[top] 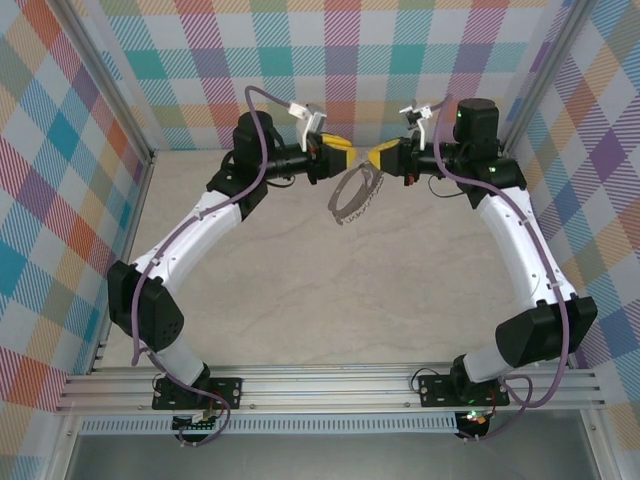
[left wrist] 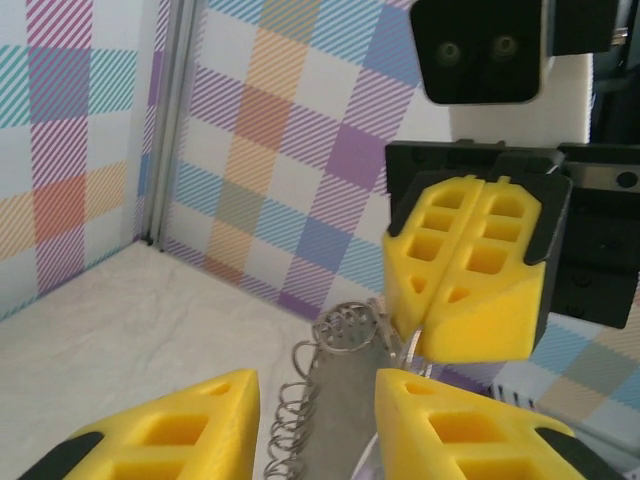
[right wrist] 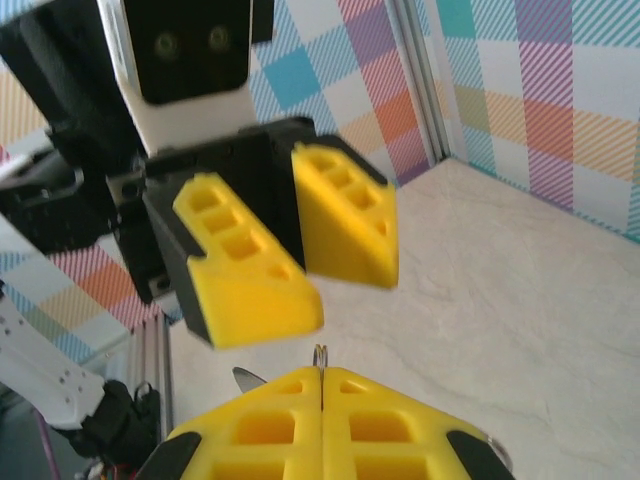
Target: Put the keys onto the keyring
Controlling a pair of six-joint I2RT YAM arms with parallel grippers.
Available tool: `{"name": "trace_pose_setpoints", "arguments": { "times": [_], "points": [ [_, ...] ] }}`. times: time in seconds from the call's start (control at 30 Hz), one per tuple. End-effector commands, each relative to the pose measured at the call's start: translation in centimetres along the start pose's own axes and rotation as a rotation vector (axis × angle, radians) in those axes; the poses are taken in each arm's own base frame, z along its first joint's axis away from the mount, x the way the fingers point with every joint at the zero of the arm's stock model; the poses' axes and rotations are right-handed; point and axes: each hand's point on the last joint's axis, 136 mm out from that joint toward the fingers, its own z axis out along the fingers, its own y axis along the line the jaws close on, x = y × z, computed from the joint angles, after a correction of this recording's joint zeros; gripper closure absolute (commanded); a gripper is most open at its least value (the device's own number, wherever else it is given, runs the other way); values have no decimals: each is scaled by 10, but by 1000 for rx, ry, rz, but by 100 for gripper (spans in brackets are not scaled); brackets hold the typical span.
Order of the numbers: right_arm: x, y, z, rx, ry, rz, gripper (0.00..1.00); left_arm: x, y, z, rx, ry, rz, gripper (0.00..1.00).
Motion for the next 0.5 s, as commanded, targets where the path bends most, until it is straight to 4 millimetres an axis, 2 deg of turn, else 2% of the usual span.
{"name": "trace_pose_setpoints", "arguments": {
  "times": [0.0, 0.47],
  "points": [
    [12, 6, -4, -11, 70, -66, 100, -7, -12, -13, 41, 49, 73, 64],
    [12, 14, -1, -83, 90, -71, 100, 13, -37, -4, 227, 222, 59, 64]
  ]
}}
